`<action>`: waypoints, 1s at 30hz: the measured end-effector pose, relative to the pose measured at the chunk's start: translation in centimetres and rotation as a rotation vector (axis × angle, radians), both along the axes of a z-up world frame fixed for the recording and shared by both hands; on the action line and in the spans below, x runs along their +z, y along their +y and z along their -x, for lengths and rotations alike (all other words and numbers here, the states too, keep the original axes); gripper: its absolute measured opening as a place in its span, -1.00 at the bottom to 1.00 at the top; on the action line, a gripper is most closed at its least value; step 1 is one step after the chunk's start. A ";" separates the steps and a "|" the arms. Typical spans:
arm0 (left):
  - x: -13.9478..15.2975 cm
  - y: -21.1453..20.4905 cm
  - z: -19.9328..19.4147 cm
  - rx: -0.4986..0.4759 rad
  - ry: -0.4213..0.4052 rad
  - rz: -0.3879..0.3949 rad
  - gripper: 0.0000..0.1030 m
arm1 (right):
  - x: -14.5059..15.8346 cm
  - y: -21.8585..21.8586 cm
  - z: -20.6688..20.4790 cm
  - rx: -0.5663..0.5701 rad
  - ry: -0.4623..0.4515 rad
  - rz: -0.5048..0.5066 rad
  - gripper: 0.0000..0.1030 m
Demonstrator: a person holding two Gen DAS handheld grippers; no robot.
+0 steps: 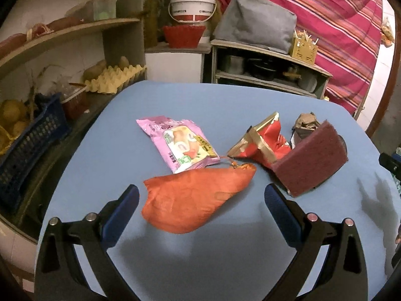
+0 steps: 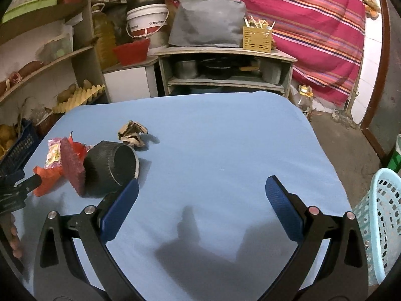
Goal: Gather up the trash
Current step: 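Grasp the orange mesh bag with the left tool while the right tool grasps the maroon scouring pad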
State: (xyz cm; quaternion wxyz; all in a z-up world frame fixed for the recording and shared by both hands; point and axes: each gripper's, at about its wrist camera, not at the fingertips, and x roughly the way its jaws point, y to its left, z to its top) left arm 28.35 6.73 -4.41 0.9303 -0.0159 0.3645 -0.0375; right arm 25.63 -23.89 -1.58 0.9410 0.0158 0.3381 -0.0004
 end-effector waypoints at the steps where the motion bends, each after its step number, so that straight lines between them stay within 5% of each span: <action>1: -0.2 0.1 -0.1 -0.003 0.007 0.002 0.90 | -0.2 0.2 -0.1 0.003 0.004 0.006 0.91; 9: -1.1 -0.8 -0.7 -0.062 0.025 0.009 0.79 | -0.7 1.0 -0.7 0.020 0.024 0.013 0.91; 14: -1.6 -1.6 -1.3 -0.119 0.070 0.007 -0.15 | -0.7 3.1 -1.1 0.060 0.020 0.009 0.91; 19: -1.1 -2.1 -0.8 -0.161 0.061 -0.015 -0.63 | -0.3 5.8 -1.1 0.123 0.006 0.013 0.92; 30: 3.4 3.1 1.6 -0.080 -0.013 0.042 -0.71 | 0.2 12.1 -2.4 0.233 -0.035 0.052 0.91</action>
